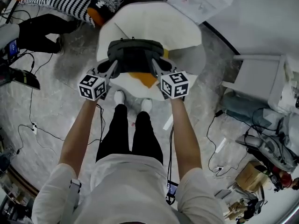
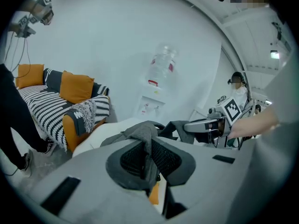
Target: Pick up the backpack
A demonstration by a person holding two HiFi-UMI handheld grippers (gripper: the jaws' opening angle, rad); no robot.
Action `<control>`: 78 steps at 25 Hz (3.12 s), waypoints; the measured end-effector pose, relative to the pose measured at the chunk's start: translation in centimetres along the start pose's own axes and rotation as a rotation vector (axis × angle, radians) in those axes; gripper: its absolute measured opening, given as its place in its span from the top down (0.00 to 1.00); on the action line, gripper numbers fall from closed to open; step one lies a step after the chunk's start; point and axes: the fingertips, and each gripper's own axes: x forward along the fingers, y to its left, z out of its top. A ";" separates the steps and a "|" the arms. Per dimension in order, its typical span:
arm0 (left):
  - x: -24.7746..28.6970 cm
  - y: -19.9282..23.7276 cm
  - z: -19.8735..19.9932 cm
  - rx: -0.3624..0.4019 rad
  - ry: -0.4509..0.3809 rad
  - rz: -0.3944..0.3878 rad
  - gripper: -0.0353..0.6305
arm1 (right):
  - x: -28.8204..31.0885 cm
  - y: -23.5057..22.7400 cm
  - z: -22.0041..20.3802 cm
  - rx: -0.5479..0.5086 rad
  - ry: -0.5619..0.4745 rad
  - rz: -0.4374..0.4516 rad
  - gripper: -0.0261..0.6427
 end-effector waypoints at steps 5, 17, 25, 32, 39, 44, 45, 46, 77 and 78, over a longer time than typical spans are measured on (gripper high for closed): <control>-1.7 -2.2 0.6 0.010 -0.001 -0.037 0.90 | -2.7 1.4 0.3 0.011 -0.024 -0.002 0.90; -4.3 -8.3 5.6 0.034 -0.059 -0.105 0.90 | -10.3 3.2 4.4 0.005 -0.113 0.008 0.90; -6.4 -11.5 10.0 0.069 -0.128 -0.124 0.90 | -14.8 5.0 7.9 0.002 -0.204 0.002 0.90; -8.6 -14.1 13.5 0.093 -0.175 -0.154 0.90 | -18.0 6.5 10.5 0.002 -0.273 -0.017 0.90; -10.5 -15.7 16.2 0.120 -0.220 -0.185 0.90 | -20.6 8.2 12.7 -0.019 -0.319 -0.014 0.90; -13.8 -16.4 17.4 0.154 -0.267 -0.229 0.90 | -22.6 11.5 13.9 -0.060 -0.355 -0.022 0.90; -14.6 -16.7 17.6 0.166 -0.276 -0.238 0.90 | -23.1 12.4 14.1 -0.072 -0.362 -0.025 0.90; -15.3 -16.9 17.8 0.176 -0.283 -0.243 0.90 | -23.5 13.0 14.3 -0.083 -0.367 -0.025 0.90; -18.5 -18.2 33.1 0.390 -0.456 -0.346 0.90 | -27.3 14.4 28.9 -0.176 -0.561 0.033 0.90; -18.5 -18.1 33.4 0.398 -0.462 -0.346 0.90 | -27.3 14.3 29.3 -0.176 -0.566 0.036 0.90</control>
